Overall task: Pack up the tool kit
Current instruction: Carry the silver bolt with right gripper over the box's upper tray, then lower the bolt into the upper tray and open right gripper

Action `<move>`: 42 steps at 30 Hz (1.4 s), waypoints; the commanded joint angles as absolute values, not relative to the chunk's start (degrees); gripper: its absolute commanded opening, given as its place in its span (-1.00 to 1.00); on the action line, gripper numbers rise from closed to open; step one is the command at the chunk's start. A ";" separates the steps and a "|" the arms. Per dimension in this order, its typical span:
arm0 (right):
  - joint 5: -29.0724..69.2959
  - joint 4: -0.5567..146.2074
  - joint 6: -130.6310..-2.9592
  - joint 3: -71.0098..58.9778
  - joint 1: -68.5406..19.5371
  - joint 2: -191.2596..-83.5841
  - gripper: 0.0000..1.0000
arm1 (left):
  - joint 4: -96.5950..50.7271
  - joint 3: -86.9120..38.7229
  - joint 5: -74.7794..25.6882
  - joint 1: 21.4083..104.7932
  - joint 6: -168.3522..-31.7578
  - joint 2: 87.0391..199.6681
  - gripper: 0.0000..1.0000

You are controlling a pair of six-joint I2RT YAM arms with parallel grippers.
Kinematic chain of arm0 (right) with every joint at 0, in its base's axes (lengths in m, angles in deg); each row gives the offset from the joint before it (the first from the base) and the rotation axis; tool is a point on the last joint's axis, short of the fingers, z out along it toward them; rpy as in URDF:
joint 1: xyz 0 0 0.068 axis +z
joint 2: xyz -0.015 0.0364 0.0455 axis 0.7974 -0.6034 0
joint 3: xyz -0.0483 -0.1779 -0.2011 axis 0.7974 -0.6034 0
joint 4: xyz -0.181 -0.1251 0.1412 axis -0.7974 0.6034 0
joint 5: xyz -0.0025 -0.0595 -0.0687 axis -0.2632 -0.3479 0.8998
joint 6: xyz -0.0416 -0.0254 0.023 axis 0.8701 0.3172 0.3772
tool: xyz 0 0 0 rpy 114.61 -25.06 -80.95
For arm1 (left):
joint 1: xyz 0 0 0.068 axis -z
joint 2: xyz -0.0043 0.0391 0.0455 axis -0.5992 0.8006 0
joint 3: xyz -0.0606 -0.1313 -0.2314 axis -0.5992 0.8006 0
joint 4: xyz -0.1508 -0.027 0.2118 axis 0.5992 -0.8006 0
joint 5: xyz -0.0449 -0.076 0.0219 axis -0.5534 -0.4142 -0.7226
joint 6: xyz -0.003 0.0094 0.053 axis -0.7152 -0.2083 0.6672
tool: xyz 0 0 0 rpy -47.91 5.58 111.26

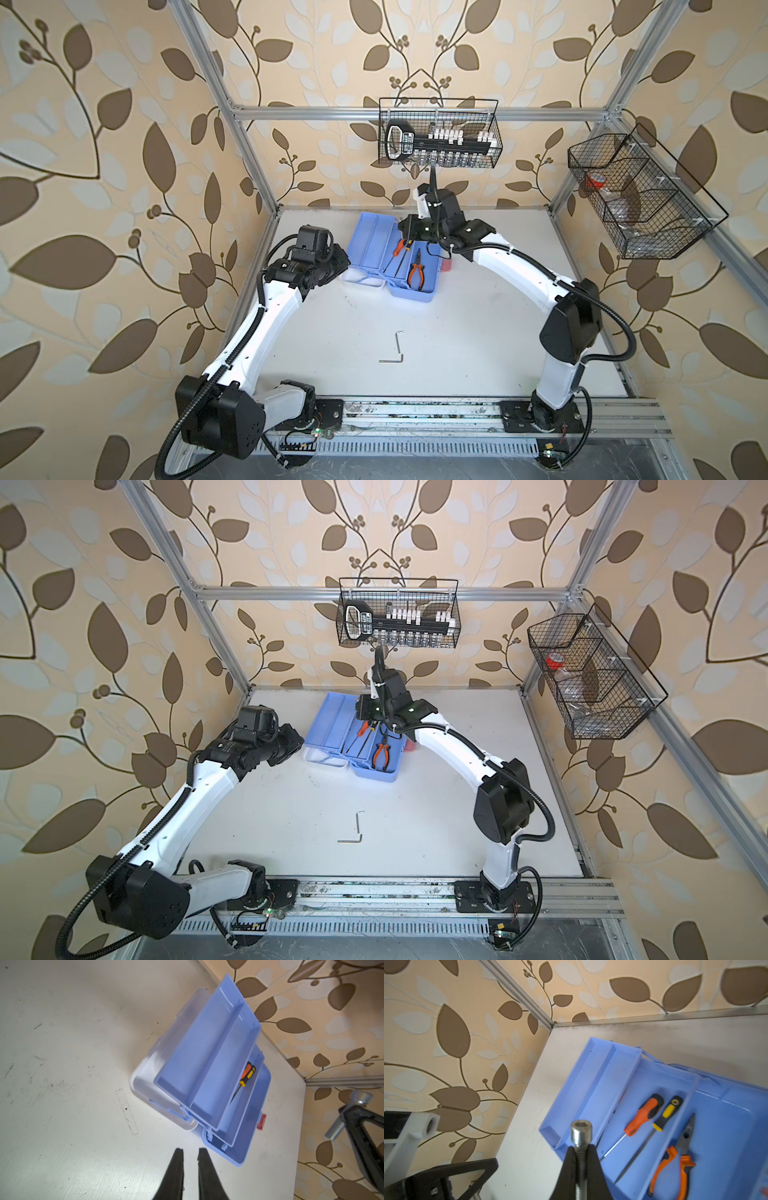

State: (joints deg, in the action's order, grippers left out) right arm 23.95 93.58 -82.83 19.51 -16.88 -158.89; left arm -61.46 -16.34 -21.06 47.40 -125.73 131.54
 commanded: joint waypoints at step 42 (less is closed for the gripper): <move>40.43 97.50 -79.94 27.03 -10.90 -170.50 -0.39 | -55.82 -8.37 -27.13 45.07 -126.91 128.61 -0.41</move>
